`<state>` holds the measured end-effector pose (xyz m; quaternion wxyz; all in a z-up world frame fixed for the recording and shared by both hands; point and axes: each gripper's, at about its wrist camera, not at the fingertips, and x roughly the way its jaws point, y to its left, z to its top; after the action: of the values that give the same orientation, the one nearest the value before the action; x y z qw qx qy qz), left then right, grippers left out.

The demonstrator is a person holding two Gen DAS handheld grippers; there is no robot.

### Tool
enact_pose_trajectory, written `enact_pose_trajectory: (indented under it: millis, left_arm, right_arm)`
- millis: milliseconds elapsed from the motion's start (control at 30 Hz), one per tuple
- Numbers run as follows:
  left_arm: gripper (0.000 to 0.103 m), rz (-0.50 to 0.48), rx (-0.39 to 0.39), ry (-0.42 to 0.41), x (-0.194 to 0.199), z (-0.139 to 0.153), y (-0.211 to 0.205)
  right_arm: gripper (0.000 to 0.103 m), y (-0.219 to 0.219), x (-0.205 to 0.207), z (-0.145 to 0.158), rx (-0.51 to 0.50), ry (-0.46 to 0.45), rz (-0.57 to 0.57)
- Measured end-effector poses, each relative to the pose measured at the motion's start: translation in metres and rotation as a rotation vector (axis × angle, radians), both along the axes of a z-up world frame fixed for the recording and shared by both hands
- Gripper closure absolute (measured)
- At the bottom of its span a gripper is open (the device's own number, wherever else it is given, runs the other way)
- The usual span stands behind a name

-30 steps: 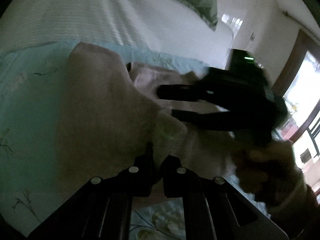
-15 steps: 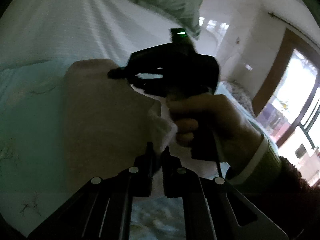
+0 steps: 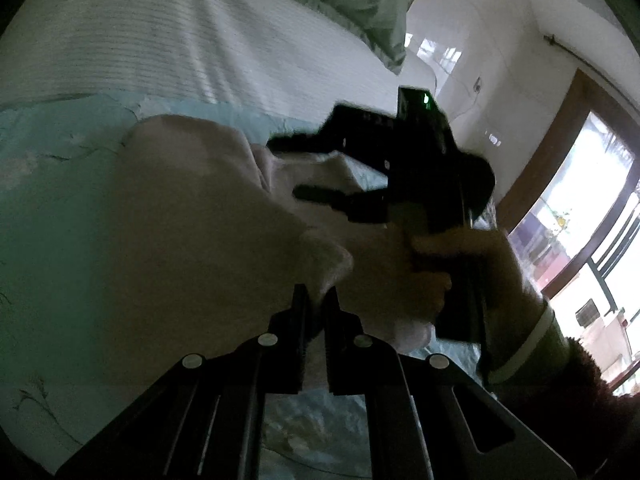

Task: Fold small clothes

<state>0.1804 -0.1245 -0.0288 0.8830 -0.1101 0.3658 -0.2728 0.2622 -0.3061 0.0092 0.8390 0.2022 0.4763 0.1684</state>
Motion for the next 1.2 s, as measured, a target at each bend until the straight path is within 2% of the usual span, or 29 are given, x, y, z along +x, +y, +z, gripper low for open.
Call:
enact_pose_trajectory:
  millis: [67,133,167,233,333,367,433,467,600,700,833,967,1033,1100,1167,1200]
  left_arm:
    - [0.097,0.003,-0.012,-0.009,0.001,0.002,0.003]
    - [0.097,-0.002,-0.026,-0.014,0.001,0.005,0.006]
    - [0.097,-0.004,-0.028,-0.017,0.001,0.006,0.007]
    - [0.097,-0.01,-0.028,-0.021,0.0,0.006,0.007]
    - [0.097,-0.013,-0.015,-0.022,0.0,0.002,0.01]
    - [0.097,-0.014,-0.014,-0.023,0.0,0.003,0.012]
    - [0.097,-0.017,-0.012,-0.025,0.0,0.003,0.014]
    - [0.097,-0.018,-0.008,-0.024,0.001,0.003,0.013]
    - [0.097,-0.049,-0.024,-0.034,-0.001,0.01,0.007]
    - [0.097,-0.107,-0.028,-0.071,-0.006,0.02,-0.012]
    - [0.097,-0.199,-0.019,-0.066,-0.006,0.015,-0.049]
    - [0.097,-0.251,0.039,-0.003,0.007,-0.018,-0.08]
    - [0.097,-0.265,0.079,0.04,0.013,-0.038,-0.089]
    - [0.096,-0.277,0.093,0.071,0.016,-0.049,-0.091]
    - [0.092,-0.28,0.093,0.09,0.017,-0.054,-0.087]
    - [0.088,-0.279,0.093,0.094,0.017,-0.054,-0.085]
  right_arm:
    - [0.043,0.014,0.005,-0.004,-0.023,0.02,0.043]
    - [0.05,0.022,0.013,-0.008,-0.039,0.027,0.05]
    - [0.056,0.025,0.019,-0.009,-0.038,0.024,0.05]
    - [0.06,0.029,0.035,-0.011,-0.016,0.022,0.044]
    - [0.064,0.033,0.053,-0.016,-0.068,0.023,0.032]
    - [0.075,0.036,0.056,-0.018,-0.08,0.027,0.029]
    - [0.082,0.039,0.054,-0.011,-0.068,-0.003,0.033]
    - [0.083,0.038,0.046,0.002,-0.062,-0.053,0.034]
    - [0.084,0.017,0.009,0.052,-0.033,-0.21,-0.007]
    - [0.084,-0.012,-0.015,0.073,-0.085,-0.269,-0.058]
    - [0.084,-0.052,-0.021,0.053,-0.129,-0.196,-0.134]
    - [0.084,-0.071,-0.021,0.024,-0.188,-0.136,-0.17]
    - [0.083,-0.074,-0.023,0.02,-0.194,-0.139,-0.174]
    - [0.079,-0.076,-0.023,0.019,-0.196,-0.142,-0.186]
    - [0.067,-0.078,-0.022,0.021,-0.205,-0.127,-0.201]
    - [0.065,-0.08,-0.023,0.023,-0.21,-0.128,-0.215]
